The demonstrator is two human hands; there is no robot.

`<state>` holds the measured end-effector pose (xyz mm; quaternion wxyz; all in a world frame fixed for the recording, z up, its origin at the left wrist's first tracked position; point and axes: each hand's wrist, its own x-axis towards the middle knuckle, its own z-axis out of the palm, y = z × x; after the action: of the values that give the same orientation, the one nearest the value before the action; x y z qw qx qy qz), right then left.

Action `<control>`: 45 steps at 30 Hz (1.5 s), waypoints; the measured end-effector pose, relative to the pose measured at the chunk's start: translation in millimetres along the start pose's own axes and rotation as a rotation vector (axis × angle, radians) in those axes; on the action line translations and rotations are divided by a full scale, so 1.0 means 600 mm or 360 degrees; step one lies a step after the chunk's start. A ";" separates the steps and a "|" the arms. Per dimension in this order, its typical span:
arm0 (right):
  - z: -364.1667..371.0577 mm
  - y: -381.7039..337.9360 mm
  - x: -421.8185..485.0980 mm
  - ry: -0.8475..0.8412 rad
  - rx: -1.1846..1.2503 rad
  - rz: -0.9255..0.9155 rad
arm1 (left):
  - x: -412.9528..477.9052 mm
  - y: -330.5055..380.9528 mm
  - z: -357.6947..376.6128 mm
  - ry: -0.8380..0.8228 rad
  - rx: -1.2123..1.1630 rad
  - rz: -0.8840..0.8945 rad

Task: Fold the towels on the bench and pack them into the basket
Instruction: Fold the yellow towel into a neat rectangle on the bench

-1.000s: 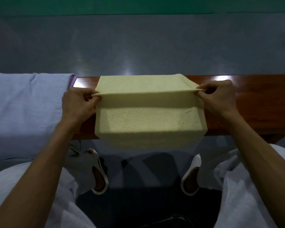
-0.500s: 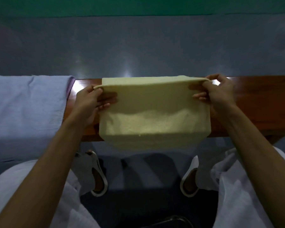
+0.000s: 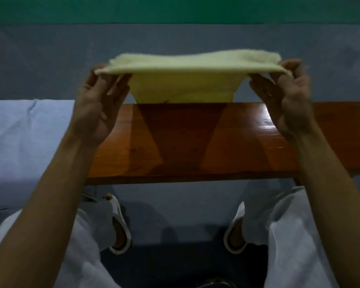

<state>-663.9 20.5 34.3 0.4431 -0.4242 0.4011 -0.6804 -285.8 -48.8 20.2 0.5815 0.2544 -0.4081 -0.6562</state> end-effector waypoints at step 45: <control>0.088 0.184 -0.096 -0.0340 -0.2076 -0.0370 | -0.077 -0.173 0.001 -0.0139 0.2731 0.0071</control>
<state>-571.5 34.3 -63.2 0.0572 -0.7105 0.6357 -0.2961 -335.3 -5.0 -72.4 0.1846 0.5725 -0.7900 -0.1182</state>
